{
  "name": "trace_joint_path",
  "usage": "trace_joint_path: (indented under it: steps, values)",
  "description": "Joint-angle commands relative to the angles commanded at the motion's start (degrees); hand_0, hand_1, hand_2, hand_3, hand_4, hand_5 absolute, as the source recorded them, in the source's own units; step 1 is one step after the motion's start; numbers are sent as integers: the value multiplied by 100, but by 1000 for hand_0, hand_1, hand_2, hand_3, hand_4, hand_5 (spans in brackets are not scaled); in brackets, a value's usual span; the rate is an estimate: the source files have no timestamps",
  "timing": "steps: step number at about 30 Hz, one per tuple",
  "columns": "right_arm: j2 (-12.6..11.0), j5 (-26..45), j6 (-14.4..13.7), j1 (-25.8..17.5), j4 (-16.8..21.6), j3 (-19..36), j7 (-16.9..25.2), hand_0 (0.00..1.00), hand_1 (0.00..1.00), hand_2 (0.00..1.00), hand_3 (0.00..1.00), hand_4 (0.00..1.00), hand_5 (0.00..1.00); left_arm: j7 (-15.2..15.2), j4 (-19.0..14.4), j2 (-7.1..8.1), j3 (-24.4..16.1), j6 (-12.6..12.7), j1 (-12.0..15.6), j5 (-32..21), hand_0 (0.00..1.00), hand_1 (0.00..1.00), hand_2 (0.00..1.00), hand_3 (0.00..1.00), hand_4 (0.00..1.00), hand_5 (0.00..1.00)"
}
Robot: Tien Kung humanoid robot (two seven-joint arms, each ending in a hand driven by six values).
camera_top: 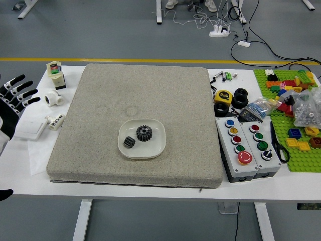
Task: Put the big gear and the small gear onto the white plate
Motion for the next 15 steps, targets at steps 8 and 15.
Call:
trace_joint_path:
  steps: [8, 15]
  values:
    - [-8, -21, 0, 7, 0, 47, 6, 619, 617, 670, 468, 719, 587, -6, 50, -8, -62, 51, 9, 70, 523, 647, 742, 770, 852, 998]
    - [-3, 9, -4, 7, -2, 39, 9, 619, 617, 670, 468, 719, 587, 192, 141, -131, -69, 173, -57, 288, 541, 647, 735, 768, 849, 998]
